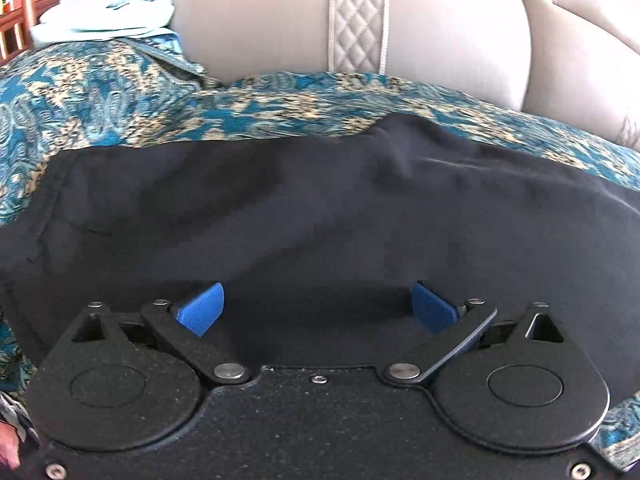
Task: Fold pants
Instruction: 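Grasp the trouser edge with the right gripper and lift it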
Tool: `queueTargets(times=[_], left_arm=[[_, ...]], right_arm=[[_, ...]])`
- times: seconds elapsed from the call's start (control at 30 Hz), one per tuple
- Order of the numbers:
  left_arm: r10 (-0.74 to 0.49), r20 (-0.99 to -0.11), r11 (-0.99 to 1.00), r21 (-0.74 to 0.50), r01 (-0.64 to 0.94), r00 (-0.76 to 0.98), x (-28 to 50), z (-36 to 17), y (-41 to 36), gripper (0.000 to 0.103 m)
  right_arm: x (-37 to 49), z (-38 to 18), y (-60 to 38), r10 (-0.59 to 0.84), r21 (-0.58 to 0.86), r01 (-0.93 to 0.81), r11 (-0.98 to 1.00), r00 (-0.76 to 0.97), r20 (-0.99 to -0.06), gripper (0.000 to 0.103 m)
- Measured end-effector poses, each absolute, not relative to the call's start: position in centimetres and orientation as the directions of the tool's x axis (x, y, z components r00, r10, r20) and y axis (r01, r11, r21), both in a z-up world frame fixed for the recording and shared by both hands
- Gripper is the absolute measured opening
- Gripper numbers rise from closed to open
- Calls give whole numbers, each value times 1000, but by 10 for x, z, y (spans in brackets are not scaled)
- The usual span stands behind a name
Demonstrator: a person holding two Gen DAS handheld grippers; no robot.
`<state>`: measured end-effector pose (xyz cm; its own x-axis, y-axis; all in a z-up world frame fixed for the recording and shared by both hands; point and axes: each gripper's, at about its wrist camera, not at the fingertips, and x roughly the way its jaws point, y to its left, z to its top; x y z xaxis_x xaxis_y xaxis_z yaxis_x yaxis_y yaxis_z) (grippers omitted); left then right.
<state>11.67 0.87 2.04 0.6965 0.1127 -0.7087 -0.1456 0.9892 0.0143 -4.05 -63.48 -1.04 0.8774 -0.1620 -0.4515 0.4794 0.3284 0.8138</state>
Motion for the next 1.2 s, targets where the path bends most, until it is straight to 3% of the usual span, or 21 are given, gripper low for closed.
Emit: queueTargets(times=[0.07,0.13,0.23,0.3,0.4,0.5,0.7,0.77,1.0,1.1,1.17,1.2], left_arm=[[125,-707,986,13,-165,696,117,19,17,103],[125,-707,984,-1,-178,697,118,19,27,103],[121,-706,984,-8,-179,698,118,19,34,103],[120,-705,984,-9,-178,699,118,18,35,103],[124,-700,984,-5,-178,704,118,18,33,103],[116,-703,986,-1,-164,702,119,19,34,103],[132,-707,976,-29,-215,695,120,20,54,103],[136,-705,978,-17,-209,696,118,20,54,103],[142,-716,976,-11,-215,683,117,25,53,102],[128,-711,981,-12,-193,692,112,30,52,86],[122,-702,982,-16,-186,702,106,36,53,61],[116,-698,983,-23,-184,707,102,39,53,55]], right_arm=[[-40,-12,-636,-185,792,510,337,860,-475,24],[-41,-15,-639,-193,790,520,325,854,-482,19],[-47,-20,-641,-202,812,507,290,862,-466,18],[-49,-21,-641,-222,811,512,285,858,-464,35],[-45,-20,-638,-238,806,507,304,860,-451,43],[-37,-17,-637,-260,783,507,361,861,-438,44],[-32,-13,-636,-279,739,519,430,855,-438,39],[-31,-11,-634,-285,714,532,454,847,-449,17],[-13,18,-600,-389,572,599,560,800,-456,12],[9,43,-562,-387,512,559,652,827,-408,11],[30,59,-525,-346,478,500,722,859,-377,11],[43,67,-502,-314,451,461,765,877,-363,11]])
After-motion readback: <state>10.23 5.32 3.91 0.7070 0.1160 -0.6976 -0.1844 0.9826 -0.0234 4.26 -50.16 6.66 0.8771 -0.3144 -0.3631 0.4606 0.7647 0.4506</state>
